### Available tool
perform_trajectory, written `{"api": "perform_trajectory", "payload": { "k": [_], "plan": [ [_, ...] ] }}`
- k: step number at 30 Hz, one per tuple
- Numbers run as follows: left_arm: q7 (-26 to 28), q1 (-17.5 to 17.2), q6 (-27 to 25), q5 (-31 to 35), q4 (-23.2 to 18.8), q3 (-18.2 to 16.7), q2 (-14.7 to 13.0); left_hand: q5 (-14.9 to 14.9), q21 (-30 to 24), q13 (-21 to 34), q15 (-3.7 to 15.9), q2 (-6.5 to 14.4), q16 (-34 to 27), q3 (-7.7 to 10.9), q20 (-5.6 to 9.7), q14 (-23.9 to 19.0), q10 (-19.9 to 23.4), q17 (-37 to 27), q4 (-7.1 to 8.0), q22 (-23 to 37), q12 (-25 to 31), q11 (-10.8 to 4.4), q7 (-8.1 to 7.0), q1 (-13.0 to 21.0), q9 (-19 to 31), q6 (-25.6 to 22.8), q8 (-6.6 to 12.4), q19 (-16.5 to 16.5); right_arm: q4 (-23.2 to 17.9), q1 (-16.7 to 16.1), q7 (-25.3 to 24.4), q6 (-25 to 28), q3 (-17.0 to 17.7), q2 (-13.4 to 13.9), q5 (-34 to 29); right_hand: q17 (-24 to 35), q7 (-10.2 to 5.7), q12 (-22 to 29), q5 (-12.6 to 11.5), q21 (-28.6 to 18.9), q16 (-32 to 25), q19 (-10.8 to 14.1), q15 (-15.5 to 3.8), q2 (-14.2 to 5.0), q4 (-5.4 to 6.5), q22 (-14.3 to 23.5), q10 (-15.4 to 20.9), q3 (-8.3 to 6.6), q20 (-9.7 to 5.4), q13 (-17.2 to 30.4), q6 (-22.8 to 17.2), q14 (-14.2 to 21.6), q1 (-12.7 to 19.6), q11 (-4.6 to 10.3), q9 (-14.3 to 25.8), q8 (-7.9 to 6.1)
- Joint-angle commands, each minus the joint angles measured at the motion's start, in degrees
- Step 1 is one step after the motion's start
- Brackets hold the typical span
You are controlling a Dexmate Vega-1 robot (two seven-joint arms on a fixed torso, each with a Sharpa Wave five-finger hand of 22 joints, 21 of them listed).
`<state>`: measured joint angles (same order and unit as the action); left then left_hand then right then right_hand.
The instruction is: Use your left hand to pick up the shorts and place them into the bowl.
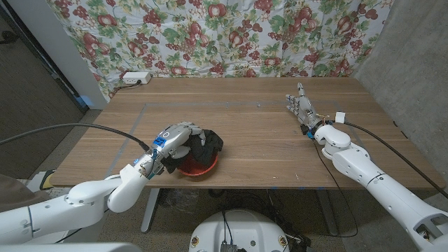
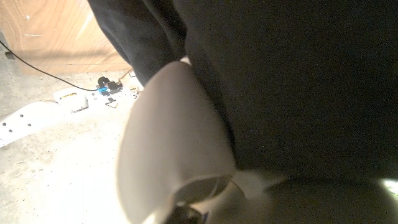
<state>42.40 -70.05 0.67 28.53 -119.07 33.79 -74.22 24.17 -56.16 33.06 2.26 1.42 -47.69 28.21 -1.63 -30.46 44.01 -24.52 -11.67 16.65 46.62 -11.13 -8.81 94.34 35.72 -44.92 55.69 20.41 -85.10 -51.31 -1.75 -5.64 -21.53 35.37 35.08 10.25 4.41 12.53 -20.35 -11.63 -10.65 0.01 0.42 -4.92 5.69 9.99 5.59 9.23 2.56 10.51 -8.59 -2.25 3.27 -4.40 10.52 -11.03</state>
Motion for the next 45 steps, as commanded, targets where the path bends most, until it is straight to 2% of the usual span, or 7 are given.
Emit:
{"api": "perform_trajectory", "payload": {
  "k": [1, 5, 6, 7, 15, 23, 45],
  "plan": [
    [-1.7, 1.6, 1.1, 2.0, 1.9, 1.3, 2.6, 0.3, -3.4, 0.1, 8.23, 0.9, -7.7, 1.95, 14.60, -4.6, 0.3, -15.3, 2.26, 29.7, 0.3, 0.24, 0.17, 1.6, 0.2, -0.6, 0.09, 4.2, -0.9, -0.9, 0.0, -0.6, 0.4, 0.5, 0.1, 0.1, 0.24, -0.1, 0.1, 0.4, 0.2, -0.1, -0.08, -0.64, 0.14, 0.3, 0.2, -0.16, -0.08, 0.2, -0.4, -0.5, 0.3, -0.32, 0.1, 0.07],
    [-1.7, 1.6, 1.9, 2.2, 1.9, 1.5, 2.5, 0.3, -3.4, 0.1, 8.23, 0.9, -7.7, 1.95, 14.60, -4.6, 0.3, -15.3, 2.26, 29.7, 0.3, 0.24, 0.17, 1.6, 0.2, -0.6, 0.09, 4.2, -1.0, -1.2, -0.4, -0.4, 0.7, 0.3, 0.6, 0.1, 0.19, -0.1, 0.1, 0.4, 0.2, -0.1, -0.07, -0.65, 0.13, 0.3, 0.2, -0.18, -0.09, 0.2, -0.4, -0.5, 0.3, -0.33, 0.1, 0.08],
    [-1.8, 1.5, 2.0, 2.1, 1.8, 1.5, 2.3, 9.2, 6.8, 2.5, 8.87, -4.4, -9.2, 12.15, 12.09, -6.8, -0.1, -15.3, 5.20, 22.6, 5.1, 0.93, 2.15, -4.4, 1.2, -4.1, 1.43, 12.4, -1.0, -1.3, -0.4, -0.5, 0.6, 0.4, 0.4, 0.1, 0.25, -0.1, 0.1, 0.4, 0.2, -0.1, -0.08, -0.66, 0.13, 0.3, 0.2, -0.19, -0.09, 0.2, -0.4, -0.5, 0.3, -0.33, 0.1, 0.06],
    [-1.9, 1.4, 2.1, 2.1, 1.7, 1.5, 2.1, 0.9, -1.1, -3.1, 9.45, -0.5, -6.2, 4.23, 14.58, -8.7, 3.0, -11.0, 1.39, 29.5, 1.6, -0.81, 1.46, -1.0, -3.5, -5.7, -0.76, 7.0, -1.1, -1.3, -0.4, -0.5, 0.5, 0.5, 0.2, 0.1, 0.23, -0.1, 0.1, 0.4, 0.2, -0.1, -0.08, -0.66, 0.13, 0.3, 0.2, -0.19, -0.09, 0.2, -0.4, -0.5, 0.3, -0.35, 0.1, 0.08],
    [-2.4, 1.0, 1.6, 1.8, 1.8, 1.4, 1.2, 0.5, -1.3, -3.5, 9.30, -0.3, -6.4, 3.69, 14.69, -8.6, 3.0, -11.0, 1.33, 29.6, 1.3, -0.81, 1.47, -0.5, -3.2, -6.3, -0.37, 7.0, -0.9, -1.2, -0.4, -0.6, 0.5, 0.4, 0.2, 0.1, 0.20, -0.1, 0.1, 0.4, 0.1, -0.1, -0.08, -0.70, 0.13, 0.3, 0.2, -0.24, -0.10, 0.2, -0.4, -0.5, 0.3, 0.05, 0.1, 0.08],
    [-3.3, 0.9, 1.6, 2.0, 2.2, 1.9, 0.5, 0.5, -1.3, -3.5, 9.30, -0.3, -6.4, 3.69, 14.69, -8.6, 3.0, -11.0, 1.33, 29.6, 1.3, -0.81, 1.47, -0.5, -3.2, -6.3, -0.37, 7.0, -0.8, -1.1, -0.4, -0.6, 0.4, 0.3, 0.2, 0.1, 0.26, -0.1, 0.1, 0.4, 0.1, -0.2, -0.10, -0.72, 0.12, 0.3, 0.2, -0.28, -0.09, 0.2, -0.4, -0.5, 0.3, -0.35, 0.1, 0.07],
    [-5.7, 3.0, 2.4, 5.0, 4.9, 4.1, 1.6, 0.5, -1.3, -3.5, 9.34, -0.3, -6.4, 3.68, 14.67, -8.6, 3.0, -11.0, 1.32, 29.6, 1.3, -0.80, 1.45, -0.5, -3.2, -6.4, -0.34, 7.0, -1.8, -1.6, -0.7, -0.2, 0.3, 0.5, 0.2, 0.1, 0.22, -0.1, 0.1, 0.4, 0.1, -0.2, -0.06, -0.75, 0.10, 0.3, 0.1, -0.37, -0.11, 0.2, -0.4, -0.6, 0.4, -0.32, 0.1, 0.06]
  ]
}}
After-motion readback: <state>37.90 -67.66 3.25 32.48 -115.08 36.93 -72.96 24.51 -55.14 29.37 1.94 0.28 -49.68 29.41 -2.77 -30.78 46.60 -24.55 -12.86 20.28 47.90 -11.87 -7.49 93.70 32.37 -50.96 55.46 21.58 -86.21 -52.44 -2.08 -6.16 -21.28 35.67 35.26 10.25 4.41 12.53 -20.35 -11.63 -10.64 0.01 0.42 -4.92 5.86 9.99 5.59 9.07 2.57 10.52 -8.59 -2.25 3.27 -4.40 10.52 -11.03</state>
